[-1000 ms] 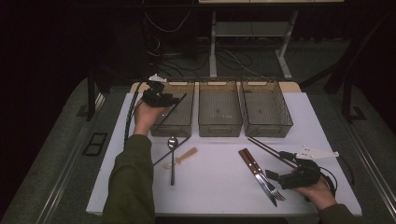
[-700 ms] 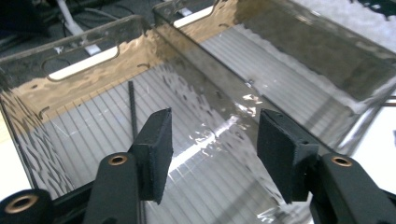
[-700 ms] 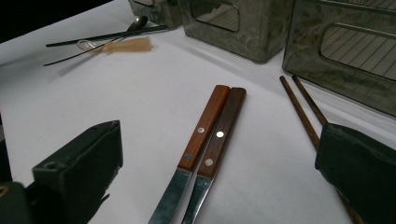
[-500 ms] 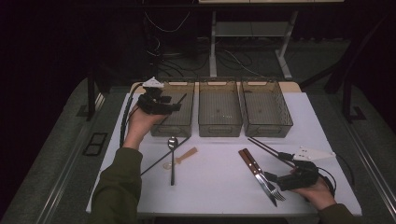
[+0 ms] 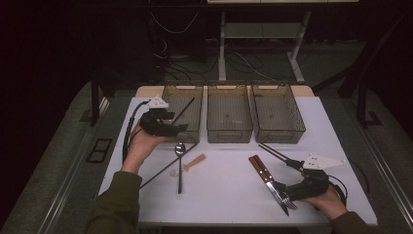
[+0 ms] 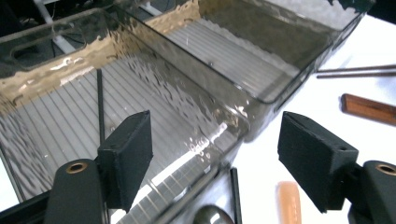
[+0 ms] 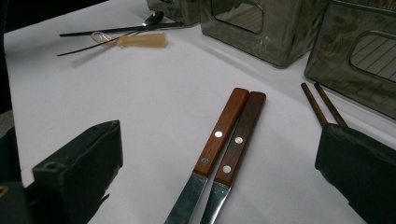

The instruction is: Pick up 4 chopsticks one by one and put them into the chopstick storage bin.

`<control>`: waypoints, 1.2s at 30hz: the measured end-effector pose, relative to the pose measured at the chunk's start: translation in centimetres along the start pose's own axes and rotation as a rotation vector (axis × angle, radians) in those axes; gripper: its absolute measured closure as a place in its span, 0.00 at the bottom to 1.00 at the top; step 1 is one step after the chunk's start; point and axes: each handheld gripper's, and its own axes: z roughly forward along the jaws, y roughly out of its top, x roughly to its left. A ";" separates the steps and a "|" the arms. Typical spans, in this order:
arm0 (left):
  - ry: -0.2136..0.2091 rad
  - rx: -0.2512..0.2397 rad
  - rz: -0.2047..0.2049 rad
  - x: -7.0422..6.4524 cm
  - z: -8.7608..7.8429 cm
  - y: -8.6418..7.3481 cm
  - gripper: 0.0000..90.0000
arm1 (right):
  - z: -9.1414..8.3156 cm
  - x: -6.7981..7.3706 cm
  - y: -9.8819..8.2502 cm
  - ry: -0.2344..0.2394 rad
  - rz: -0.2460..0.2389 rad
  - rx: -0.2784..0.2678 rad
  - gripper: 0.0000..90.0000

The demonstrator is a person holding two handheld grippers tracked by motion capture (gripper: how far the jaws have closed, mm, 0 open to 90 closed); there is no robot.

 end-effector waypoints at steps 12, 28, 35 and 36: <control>-0.018 -0.006 -0.007 -1.2 -0.7 -3.2 0.21 | 0.4 0.2 0.0 -0.033 -0.001 0.017 0.01; -0.020 -0.006 0.010 -2.5 -2.2 -7.4 0.21 | 0.5 0.3 -0.1 -0.017 0.013 0.031 0.01; -0.013 0.008 0.040 -3.0 -2.5 -8.8 0.31 | 0.5 0.4 -0.2 -0.014 0.017 0.042 0.01; -0.019 0.008 0.028 -3.0 -2.6 -9.1 0.34 | 0.4 0.4 -0.2 -0.013 0.016 0.043 0.01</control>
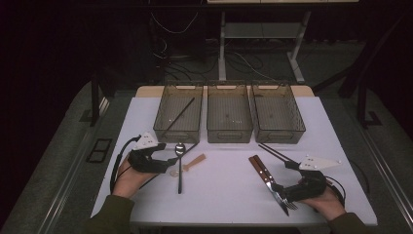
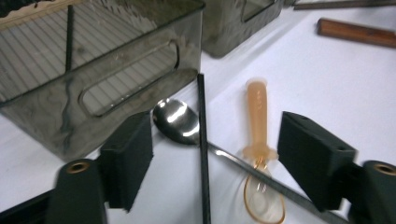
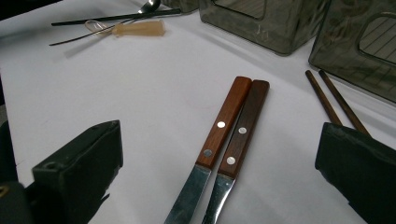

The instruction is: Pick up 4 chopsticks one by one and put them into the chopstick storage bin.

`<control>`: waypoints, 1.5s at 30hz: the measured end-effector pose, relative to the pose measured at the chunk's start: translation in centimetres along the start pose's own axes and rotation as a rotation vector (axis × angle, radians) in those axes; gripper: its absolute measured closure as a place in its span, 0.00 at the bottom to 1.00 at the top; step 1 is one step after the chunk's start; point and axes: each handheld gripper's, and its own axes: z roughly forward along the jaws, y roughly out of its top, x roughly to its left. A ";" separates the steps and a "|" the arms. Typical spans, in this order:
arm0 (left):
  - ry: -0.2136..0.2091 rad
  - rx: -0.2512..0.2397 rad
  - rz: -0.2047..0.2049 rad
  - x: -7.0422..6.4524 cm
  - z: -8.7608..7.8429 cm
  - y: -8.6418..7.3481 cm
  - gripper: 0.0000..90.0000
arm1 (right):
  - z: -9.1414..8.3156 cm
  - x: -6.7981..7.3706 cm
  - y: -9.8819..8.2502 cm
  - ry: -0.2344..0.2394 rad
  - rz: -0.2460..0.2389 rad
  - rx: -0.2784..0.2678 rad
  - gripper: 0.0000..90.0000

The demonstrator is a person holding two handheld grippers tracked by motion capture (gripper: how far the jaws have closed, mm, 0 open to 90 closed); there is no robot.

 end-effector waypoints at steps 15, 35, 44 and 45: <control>-0.025 0.143 -0.035 1.2 1.8 -1.8 0.74 | 0.1 -0.1 -0.1 0.002 -0.005 0.019 0.01; -0.003 0.202 0.016 0.7 2.7 -2.0 0.89 | 0.1 -0.1 -0.2 -0.004 -0.018 0.034 0.01; -0.005 0.206 0.027 0.7 2.7 -2.0 0.94 | 0.1 -0.1 -0.2 -0.004 -0.021 0.036 0.01; -0.005 0.206 0.027 0.7 2.7 -1.9 0.94 | 0.1 -0.1 -0.2 -0.004 -0.021 0.036 0.01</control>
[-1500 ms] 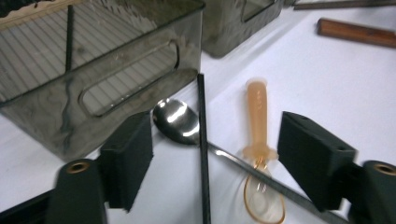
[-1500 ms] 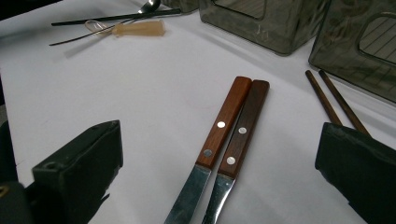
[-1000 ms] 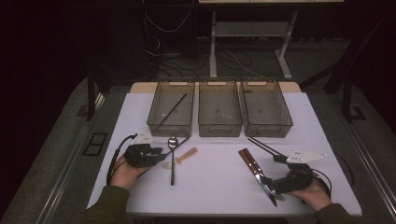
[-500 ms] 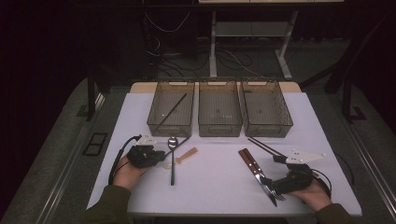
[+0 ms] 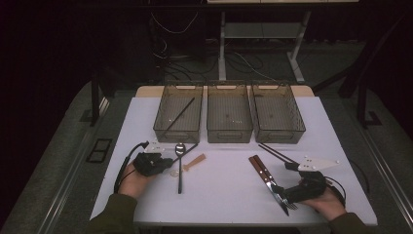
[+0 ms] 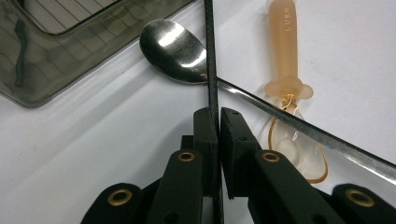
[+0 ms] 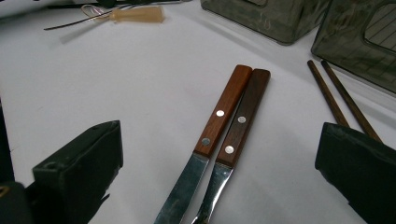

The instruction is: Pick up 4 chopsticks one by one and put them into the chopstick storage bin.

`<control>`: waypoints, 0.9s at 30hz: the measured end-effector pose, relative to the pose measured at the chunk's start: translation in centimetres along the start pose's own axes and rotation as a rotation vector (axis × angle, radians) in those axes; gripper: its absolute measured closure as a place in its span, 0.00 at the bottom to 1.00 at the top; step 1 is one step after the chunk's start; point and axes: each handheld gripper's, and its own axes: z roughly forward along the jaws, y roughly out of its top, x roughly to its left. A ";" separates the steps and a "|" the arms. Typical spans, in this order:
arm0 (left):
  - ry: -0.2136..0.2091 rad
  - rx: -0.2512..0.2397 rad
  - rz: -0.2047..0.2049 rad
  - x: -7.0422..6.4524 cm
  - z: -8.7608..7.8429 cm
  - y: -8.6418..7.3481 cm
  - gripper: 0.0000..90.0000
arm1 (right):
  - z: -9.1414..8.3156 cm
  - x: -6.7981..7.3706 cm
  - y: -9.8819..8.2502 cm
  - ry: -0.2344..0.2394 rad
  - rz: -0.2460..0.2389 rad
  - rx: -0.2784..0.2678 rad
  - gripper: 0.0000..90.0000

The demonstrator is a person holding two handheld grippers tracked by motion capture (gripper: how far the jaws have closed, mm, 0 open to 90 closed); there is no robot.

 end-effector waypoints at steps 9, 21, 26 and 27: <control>-0.006 0.000 -0.006 0.1 0.0 0.0 0.95 | -0.1 0.0 0.0 0.000 0.000 -0.001 0.01; -0.016 -0.013 0.001 -0.1 -0.6 0.4 0.95 | -0.1 0.0 0.0 0.000 0.000 -0.002 0.01; -0.033 -0.021 -0.006 -0.5 -1.1 0.8 0.95 | -0.1 0.0 0.0 0.000 -0.001 -0.002 0.01; -0.036 -0.023 -0.003 -0.6 -1.1 0.9 0.95 | -0.2 0.0 0.0 0.000 -0.001 -0.002 0.01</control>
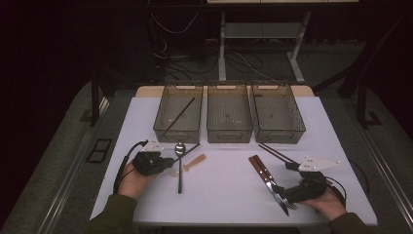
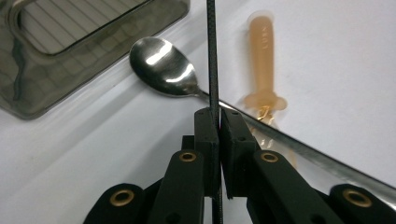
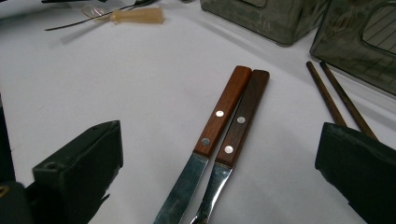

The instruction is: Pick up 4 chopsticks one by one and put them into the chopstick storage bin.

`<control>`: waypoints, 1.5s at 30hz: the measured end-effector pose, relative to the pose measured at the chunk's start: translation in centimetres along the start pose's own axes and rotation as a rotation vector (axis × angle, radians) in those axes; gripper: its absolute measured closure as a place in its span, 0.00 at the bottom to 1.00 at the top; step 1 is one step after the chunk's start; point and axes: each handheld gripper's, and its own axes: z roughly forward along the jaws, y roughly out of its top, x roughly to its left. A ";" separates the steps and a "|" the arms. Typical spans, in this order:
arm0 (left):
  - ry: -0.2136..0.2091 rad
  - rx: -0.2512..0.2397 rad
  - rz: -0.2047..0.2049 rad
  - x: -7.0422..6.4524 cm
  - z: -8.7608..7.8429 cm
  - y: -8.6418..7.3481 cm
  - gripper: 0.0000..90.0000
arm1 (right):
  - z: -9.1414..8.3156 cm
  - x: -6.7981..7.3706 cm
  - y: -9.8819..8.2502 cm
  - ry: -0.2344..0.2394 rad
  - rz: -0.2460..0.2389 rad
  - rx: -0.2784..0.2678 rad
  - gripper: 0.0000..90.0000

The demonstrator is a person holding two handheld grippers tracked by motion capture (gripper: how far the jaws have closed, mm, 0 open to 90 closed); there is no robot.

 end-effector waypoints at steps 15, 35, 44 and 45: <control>-0.041 -0.041 -0.017 -0.8 -1.1 0.9 0.95 | 0.1 0.0 0.0 0.000 -0.002 0.002 0.01; -0.040 -0.116 -0.047 -0.4 -2.1 2.3 0.95 | 0.2 0.0 -0.1 -0.004 -0.003 0.012 0.01; -0.032 -0.149 -0.056 0.0 -2.3 3.3 0.95 | 0.2 -0.1 0.0 -0.004 -0.002 0.011 0.01; -0.031 -0.151 -0.061 0.1 -2.3 3.5 0.95 | 0.3 0.0 0.0 -0.004 -0.001 0.011 0.01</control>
